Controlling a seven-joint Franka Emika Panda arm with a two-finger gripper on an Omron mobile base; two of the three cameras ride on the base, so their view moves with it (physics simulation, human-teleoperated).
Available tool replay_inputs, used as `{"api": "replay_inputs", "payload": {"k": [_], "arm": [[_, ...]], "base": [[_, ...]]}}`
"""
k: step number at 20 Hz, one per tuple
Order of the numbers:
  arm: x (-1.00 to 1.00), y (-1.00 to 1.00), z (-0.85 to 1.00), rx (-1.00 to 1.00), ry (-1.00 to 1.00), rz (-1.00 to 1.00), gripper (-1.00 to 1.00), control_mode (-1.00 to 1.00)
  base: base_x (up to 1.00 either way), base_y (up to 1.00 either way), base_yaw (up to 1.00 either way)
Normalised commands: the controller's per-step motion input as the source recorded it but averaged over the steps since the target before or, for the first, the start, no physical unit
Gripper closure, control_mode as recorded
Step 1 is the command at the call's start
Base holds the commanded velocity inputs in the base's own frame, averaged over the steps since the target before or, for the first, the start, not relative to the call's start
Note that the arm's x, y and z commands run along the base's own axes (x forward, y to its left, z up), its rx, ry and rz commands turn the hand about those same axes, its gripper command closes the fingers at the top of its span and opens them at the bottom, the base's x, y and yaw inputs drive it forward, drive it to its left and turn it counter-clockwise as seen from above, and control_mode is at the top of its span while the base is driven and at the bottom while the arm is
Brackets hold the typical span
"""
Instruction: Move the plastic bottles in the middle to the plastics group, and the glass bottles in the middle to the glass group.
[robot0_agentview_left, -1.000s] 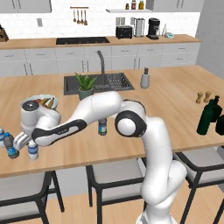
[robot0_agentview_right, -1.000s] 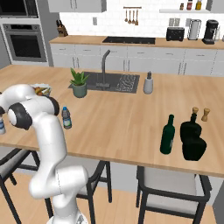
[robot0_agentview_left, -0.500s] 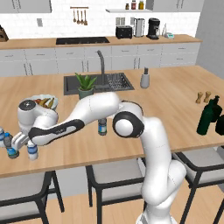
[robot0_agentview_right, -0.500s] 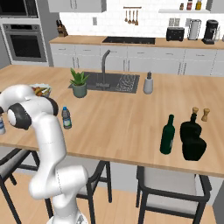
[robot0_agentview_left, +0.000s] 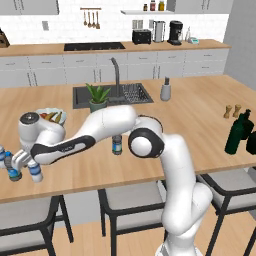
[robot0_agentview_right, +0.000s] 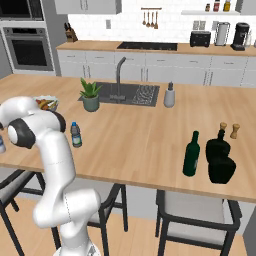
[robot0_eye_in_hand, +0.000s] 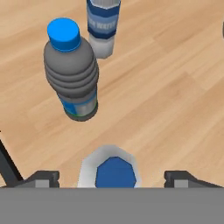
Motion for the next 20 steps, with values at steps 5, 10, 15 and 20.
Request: {"api": "replay_inputs", "payload": {"k": [5, 10, 15, 20], "arm": [[0.0, -0.03, 0.23, 0.05, 0.0, 0.0, -1.0, -1.0], [0.0, -0.23, 0.45, 0.05, 0.0, 0.0, -1.0, -1.0], [-0.13, -0.72, 0.31, 0.0, 0.03, -0.06, -1.0, -1.0], [-0.23, -0.96, 0.19, 0.0, 0.06, -0.05, -1.0, -1.0]], "base": [[0.0, 0.0, 0.0], [0.0, 0.0, 0.0], [0.0, 0.0, 0.0], [0.0, 0.0, 0.0]]}}
